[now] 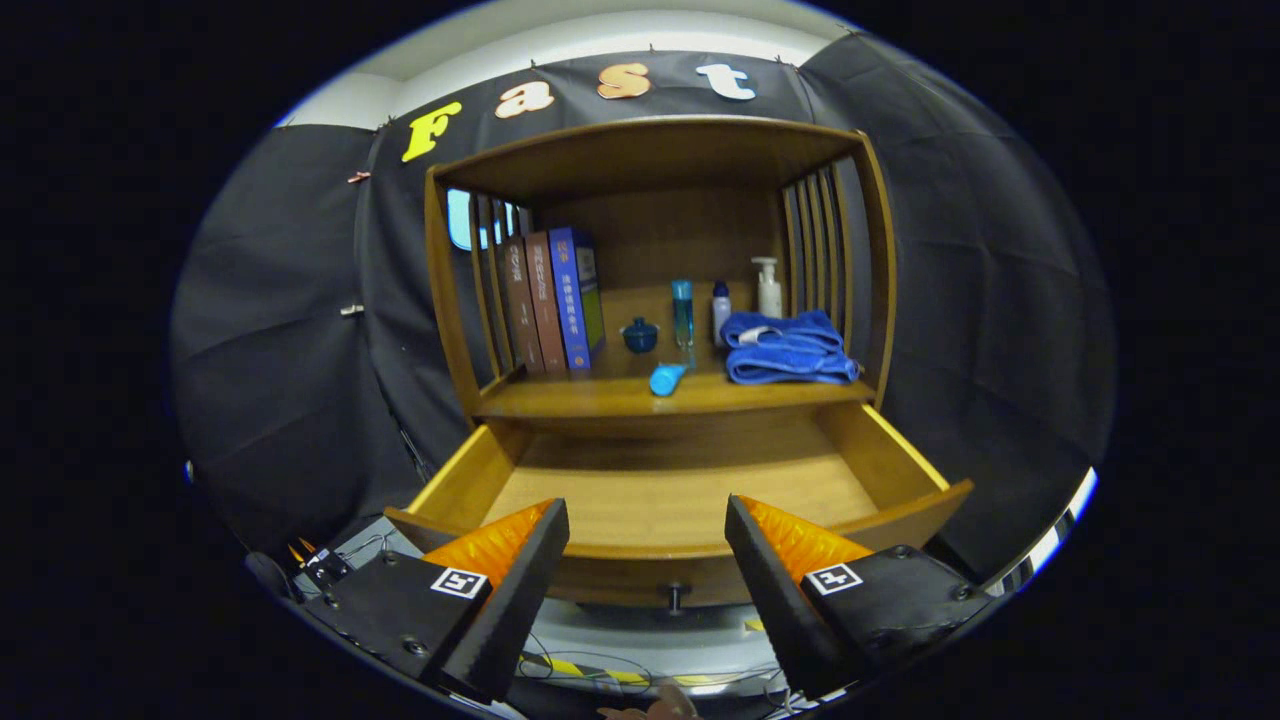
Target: Pull open the drawer, take out the items inside it, and place them on the countertop above the cabinet.
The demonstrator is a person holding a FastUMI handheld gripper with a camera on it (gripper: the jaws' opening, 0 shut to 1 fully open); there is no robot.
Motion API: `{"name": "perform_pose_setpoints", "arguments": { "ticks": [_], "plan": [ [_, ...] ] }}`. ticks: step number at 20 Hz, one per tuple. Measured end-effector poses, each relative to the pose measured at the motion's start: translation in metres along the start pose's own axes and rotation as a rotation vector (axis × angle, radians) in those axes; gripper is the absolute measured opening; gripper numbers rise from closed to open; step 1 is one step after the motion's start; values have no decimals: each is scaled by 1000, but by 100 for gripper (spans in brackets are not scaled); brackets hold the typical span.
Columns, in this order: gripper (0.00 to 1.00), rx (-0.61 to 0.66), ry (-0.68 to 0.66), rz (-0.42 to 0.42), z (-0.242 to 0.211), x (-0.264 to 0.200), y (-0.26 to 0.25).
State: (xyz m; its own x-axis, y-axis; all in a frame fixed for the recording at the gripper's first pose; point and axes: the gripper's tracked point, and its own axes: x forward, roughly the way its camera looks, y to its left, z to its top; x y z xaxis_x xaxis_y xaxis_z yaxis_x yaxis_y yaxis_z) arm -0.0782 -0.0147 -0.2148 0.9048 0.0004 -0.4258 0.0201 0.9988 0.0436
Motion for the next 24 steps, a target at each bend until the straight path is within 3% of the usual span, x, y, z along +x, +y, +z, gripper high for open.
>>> {"name": "perform_pose_setpoints", "arguments": {
  "ticks": [6,24],
  "plan": [
    [99,28,129,-17,-67,27,-7],
    [98,23,185,-59,-59,79,-9]
  ]
}}
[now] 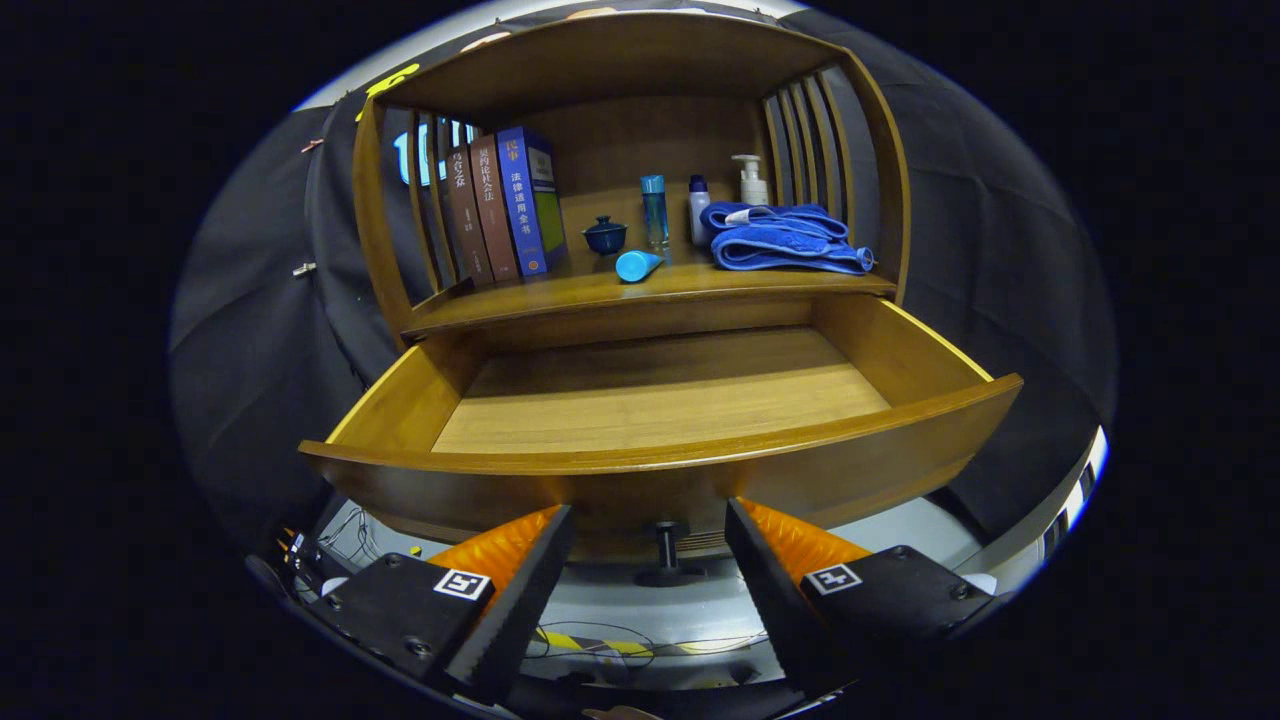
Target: Pull open the drawer, take out the items inside it, and place them on the countertop above the cabinet.
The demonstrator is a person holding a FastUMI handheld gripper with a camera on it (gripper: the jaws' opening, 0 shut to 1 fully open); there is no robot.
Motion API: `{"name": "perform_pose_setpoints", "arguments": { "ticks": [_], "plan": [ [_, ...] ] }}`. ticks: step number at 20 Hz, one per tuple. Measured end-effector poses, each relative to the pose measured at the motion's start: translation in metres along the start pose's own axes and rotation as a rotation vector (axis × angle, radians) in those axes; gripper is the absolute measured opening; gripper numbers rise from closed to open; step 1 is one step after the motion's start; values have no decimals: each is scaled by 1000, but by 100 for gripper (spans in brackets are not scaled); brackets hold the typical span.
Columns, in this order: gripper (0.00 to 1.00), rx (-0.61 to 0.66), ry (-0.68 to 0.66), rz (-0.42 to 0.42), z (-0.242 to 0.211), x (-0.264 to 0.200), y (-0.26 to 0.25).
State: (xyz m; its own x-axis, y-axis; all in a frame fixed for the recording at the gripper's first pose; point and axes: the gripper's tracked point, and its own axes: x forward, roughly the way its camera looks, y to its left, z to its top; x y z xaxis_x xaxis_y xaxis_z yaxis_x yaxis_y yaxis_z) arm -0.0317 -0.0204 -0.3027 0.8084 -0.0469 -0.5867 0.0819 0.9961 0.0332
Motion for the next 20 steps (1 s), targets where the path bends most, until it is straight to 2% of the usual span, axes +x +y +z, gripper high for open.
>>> {"name": "perform_pose_setpoints", "arguments": {
  "ticks": [11,20],
  "plan": [
    [99,16,-27,17,48,81,3],
    [99,4,-34,14,64,125,1]
  ]
}}
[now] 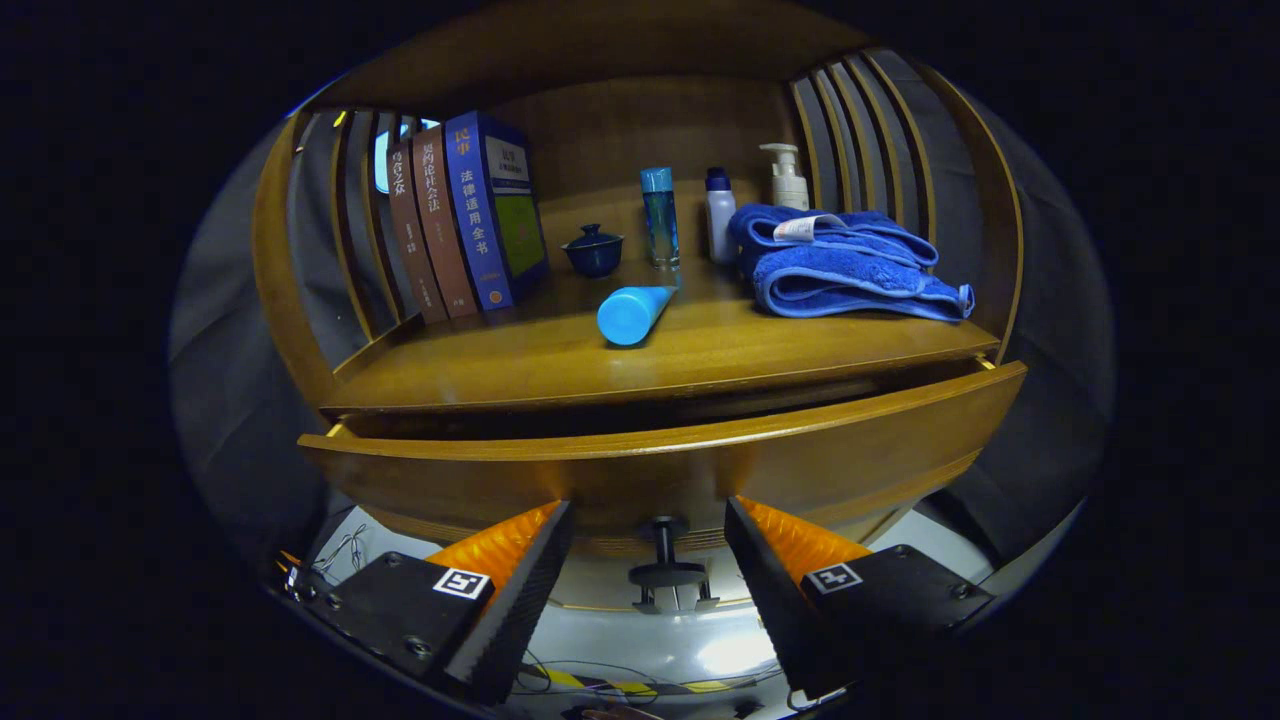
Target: Pull open the drawer, take out the items inside it, and place them on the countertop above the cabinet.
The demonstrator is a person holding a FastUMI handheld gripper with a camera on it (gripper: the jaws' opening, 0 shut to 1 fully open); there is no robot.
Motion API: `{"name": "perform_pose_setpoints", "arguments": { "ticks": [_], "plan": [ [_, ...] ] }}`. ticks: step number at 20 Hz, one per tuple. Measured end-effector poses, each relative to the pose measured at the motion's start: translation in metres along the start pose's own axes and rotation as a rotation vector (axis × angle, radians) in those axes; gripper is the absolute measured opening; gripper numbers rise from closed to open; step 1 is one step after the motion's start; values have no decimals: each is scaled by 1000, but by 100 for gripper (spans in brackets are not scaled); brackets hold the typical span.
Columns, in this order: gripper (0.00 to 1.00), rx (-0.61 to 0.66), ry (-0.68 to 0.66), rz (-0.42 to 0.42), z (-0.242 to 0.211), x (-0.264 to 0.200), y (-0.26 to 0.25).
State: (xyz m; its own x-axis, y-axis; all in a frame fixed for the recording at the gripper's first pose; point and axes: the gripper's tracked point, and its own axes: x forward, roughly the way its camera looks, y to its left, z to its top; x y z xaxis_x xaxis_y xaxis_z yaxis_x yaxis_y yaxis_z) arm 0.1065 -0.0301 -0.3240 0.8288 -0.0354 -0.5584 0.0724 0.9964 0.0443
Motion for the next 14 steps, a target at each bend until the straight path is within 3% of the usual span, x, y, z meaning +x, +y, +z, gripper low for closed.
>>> {"name": "perform_pose_setpoints", "arguments": {
  "ticks": [14],
  "plan": [
    [99,-10,19,-17,-1,20,-6]
  ]
}}
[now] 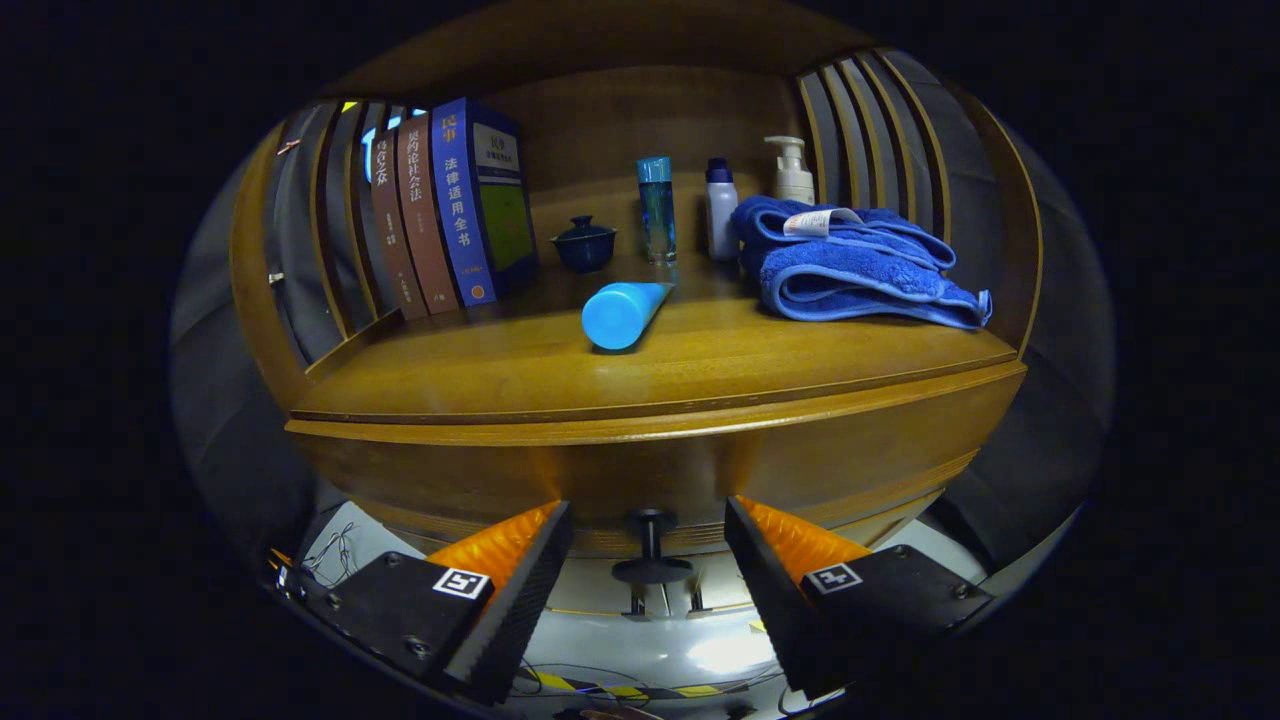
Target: Pull open the drawer, take out the items inside it, and place them on the countertop above the cabinet.
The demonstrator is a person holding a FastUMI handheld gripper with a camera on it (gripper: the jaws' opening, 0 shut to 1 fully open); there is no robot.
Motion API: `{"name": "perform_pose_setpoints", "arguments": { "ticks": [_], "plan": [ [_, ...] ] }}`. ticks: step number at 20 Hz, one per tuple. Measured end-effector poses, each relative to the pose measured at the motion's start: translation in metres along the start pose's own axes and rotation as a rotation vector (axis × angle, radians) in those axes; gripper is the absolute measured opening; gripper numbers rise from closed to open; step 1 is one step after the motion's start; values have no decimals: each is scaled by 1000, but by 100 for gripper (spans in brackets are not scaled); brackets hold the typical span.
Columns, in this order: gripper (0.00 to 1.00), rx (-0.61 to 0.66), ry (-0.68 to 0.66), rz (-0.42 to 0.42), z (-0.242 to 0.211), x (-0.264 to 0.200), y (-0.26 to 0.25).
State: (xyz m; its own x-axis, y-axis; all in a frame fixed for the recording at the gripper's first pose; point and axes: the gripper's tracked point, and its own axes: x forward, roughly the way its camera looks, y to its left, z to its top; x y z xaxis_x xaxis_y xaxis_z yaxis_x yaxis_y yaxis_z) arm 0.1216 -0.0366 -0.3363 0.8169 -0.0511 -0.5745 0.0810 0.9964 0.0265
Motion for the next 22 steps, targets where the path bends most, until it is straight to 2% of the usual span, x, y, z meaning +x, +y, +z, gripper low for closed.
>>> {"name": "perform_pose_setpoints", "arguments": {
  "ticks": [4,10,17,22],
  "plan": [
    [99,18,-4,4,7,-5,-1],
    [99,0,-114,32,56,-44,5],
    [99,-48,-324,53,132,-145,16],
    [99,-107,-451,67,160,-225,30]
  ]
}}
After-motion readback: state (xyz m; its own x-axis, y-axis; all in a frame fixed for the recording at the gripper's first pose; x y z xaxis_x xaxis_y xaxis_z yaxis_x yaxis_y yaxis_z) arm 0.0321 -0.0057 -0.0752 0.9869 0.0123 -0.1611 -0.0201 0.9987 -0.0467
